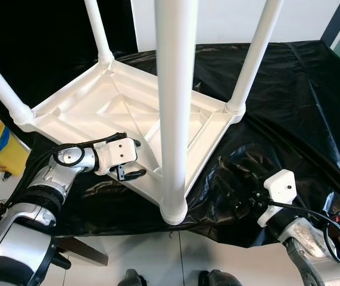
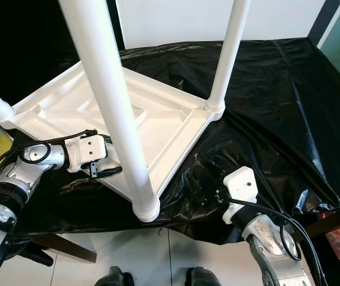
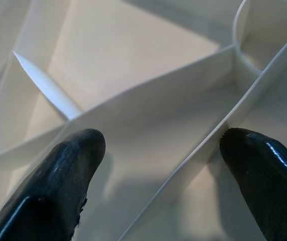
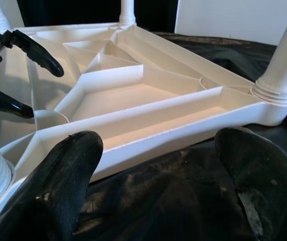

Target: Building children table

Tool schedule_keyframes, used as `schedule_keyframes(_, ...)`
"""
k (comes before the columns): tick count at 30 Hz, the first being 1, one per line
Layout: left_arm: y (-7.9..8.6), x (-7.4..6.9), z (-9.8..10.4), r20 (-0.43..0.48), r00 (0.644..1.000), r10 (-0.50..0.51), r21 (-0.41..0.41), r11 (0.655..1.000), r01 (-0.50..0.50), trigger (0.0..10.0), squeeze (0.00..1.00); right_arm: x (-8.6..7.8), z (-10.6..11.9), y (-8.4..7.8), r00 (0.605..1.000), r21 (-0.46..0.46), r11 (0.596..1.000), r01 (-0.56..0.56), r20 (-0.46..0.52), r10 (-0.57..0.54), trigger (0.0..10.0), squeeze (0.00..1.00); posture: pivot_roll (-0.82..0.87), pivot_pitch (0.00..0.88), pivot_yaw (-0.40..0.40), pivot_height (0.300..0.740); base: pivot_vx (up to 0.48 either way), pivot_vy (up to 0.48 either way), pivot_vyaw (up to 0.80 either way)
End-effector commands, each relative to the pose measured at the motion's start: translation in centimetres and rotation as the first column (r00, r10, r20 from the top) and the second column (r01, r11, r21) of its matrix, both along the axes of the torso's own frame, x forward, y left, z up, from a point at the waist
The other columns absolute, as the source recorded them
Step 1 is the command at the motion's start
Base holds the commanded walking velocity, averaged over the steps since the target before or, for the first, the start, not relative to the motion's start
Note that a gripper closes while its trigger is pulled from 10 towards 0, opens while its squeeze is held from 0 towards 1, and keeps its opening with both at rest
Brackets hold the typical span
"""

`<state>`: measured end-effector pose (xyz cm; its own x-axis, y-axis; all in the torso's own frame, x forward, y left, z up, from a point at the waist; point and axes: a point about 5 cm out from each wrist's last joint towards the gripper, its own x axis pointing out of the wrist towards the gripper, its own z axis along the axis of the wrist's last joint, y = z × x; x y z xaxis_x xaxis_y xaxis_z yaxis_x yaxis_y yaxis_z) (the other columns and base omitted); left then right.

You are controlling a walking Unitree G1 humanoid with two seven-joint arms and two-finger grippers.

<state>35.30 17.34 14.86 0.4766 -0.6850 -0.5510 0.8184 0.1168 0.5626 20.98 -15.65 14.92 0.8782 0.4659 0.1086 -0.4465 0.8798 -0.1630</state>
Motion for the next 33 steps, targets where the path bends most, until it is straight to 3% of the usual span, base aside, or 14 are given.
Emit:
schedule_keyframes(1, 1.6, -0.8, -3.0, -0.17, 0.985, 0.038, 0.131, 0.991, -0.016, 10.0, 0.0, -0.4, 0.1, 0.0, 1.0, -0.002, 1.0, -0.003, -0.012, 0.003, 10.0, 0.0, -0.09, 0.15, 0.042, 0.74, 0.0, 0.0, 0.0)
schedule_keyframes(10, 2.4, -1.4, -4.0, -0.34, 0.939, 0.042, 0.212, 0.977, 0.034, 10.0, 0.0, -0.7, 0.2, 0.1, 1.0, -0.003, 1.0, 0.005, -0.013, -0.005, 10.0, 0.0, -0.1, 0.157, 0.08, 0.74, 0.0, 0.0, 0.0)
schedule_keyframes(12, 2.7, -1.7, -4.3, -0.43, 0.901, 0.055, 0.212, 0.976, 0.042, 10.0, 0.0, -0.9, 0.2, 0.2, 1.0, 0.0, 1.0, 0.016, -0.017, -0.016, 10.0, 0.0, -0.11, 0.165, 0.092, 0.74, 0.0, 0.0, 0.0)
schedule_keyframes(15, 2.7, -1.7, -4.3, -0.43, 0.901, 0.055, 0.212, 0.976, 0.042, 10.0, 0.0, -0.9, 0.2, 0.2, 1.0, 0.0, 1.0, 0.016, -0.017, -0.016, 10.0, 0.0, -0.11, 0.165, 0.092, 0.74, 0.0, 0.0, 0.0)
schedule_keyframes(16, 2.8, -1.9, -4.4, -0.498, 0.865, 0.062, 0.192, 0.981, 0.04, 8.9, 0.0, -1.1, 0.1, 0.2, 1.0, 0.0, 1.0, 0.025, -0.019, -0.025, 10.0, 0.0, -0.12, 0.171, 0.102, 0.74, 0.0, 0.0, 0.0)
schedule_keyframes(17, 2.8, -1.9, -4.4, -0.498, 0.865, 0.062, 0.192, 0.981, 0.04, 8.9, 0.0, -1.1, 0.1, 0.2, 1.0, 0.0, 1.0, 0.025, -0.019, -0.025, 10.0, 0.0, -0.12, 0.171, 0.102, 0.74, 0.0, 0.0, 0.0)
schedule_keyframes(18, 2.8, -2.1, -4.4, -0.558, 0.828, 0.061, 0.152, 0.988, 0.03, 0.0, 0.0, -1.3, 0.1, 0.2, 0.999, -0.001, 0.999, 0.037, -0.022, -0.037, 10.0, 0.0, -0.12, 0.177, 0.108, 0.74, 0.0, 0.0, 0.0)
schedule_keyframes(23, 2.7, -2.4, -4.3, -0.632, 0.775, 0.025, 0.063, 0.998, 0.018, 0.0, 0.0, -1.5, 0.0, 0.0, 0.998, -0.003, 0.998, 0.056, -0.029, -0.057, 10.0, 0.0, -0.12, 0.175, 0.105, 0.74, 0.0, 0.0, 0.0)
schedule_keyframes(29, 2.7, -2.4, -4.4, -0.636, 0.772, 0.017, 0.051, 0.998, 0.02, 0.0, 0.0, -1.4, 0.0, 0.0, 0.998, -0.004, 0.998, 0.058, -0.029, -0.058, 10.0, 0.0, -0.12, 0.175, 0.105, 0.74, 0.0, 0.0, 0.0)
schedule_keyframes(31, 2.5, -2.4, -4.2, -0.621, 0.784, -0.004, 0.0, 1.0, 0.005, 0.0, 0.0, -0.9, 0.1, 0.1, 0.998, -0.003, 0.998, 0.059, -0.022, -0.059, 10.0, 0.0, -0.1, 0.165, 0.098, 0.74, 0.0, 0.0, 0.0)
schedule_keyframes(33, 2.5, -2.4, -4.2, -0.621, 0.784, -0.004, 0.0, 1.0, 0.005, 0.0, 0.0, -0.9, 0.1, 0.1, 0.998, -0.003, 0.998, 0.059, -0.022, -0.059, 10.0, 0.0, -0.1, 0.165, 0.098, 0.74, 0.0, 0.0, 0.0)
